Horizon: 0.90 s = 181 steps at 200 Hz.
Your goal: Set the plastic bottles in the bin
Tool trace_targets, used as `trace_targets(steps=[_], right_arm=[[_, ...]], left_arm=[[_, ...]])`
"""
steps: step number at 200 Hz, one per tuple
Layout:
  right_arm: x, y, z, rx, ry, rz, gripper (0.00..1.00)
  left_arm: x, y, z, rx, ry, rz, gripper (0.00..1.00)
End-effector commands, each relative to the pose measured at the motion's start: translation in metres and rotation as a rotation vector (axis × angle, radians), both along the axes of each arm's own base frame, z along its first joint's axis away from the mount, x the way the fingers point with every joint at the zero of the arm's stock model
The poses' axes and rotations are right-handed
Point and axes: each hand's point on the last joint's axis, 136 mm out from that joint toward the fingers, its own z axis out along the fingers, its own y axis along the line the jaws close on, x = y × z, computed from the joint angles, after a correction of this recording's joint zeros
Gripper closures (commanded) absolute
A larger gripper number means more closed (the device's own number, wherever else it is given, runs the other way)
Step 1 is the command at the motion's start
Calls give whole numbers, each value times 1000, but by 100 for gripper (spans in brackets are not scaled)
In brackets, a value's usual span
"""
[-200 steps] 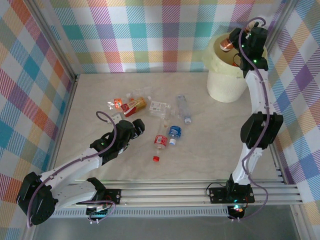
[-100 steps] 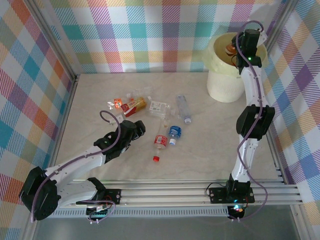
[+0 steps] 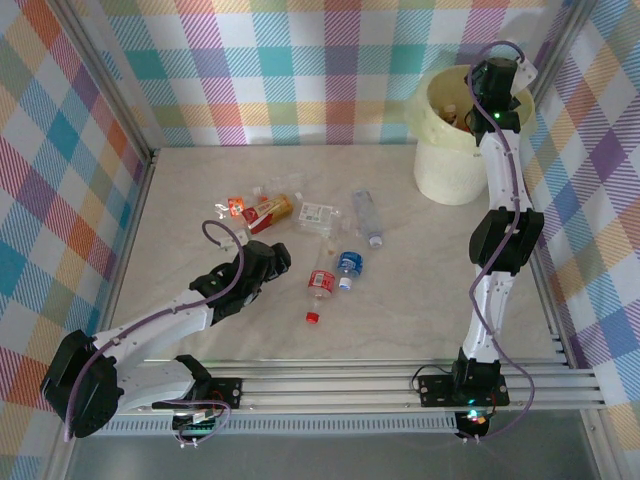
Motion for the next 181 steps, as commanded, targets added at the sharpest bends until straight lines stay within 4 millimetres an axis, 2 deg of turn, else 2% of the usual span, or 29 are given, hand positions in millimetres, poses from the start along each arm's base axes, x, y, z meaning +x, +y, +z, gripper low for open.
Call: trace_targets(steps=[1, 67, 97, 126, 134, 181], right_arm=[[-10, -1, 26, -31, -20, 19, 12], [-23, 37, 48, -33, -30, 233, 8], [-33, 46, 55, -46, -28, 290, 6], [-43, 68, 60, -59, -32, 411, 4], [-48, 75, 62, -66, -30, 452, 0], [-88, 108, 68, -93, -43, 608, 0]], left_arm=[[2, 1, 6, 11, -6, 15, 0], [3, 3, 5, 5, 5, 41, 0], [7, 2, 8, 3, 8, 42, 0], [15, 5, 13, -3, 6, 58, 0], [13, 9, 9, 10, 38, 59, 0], [32, 11, 10, 12, 88, 45, 0]])
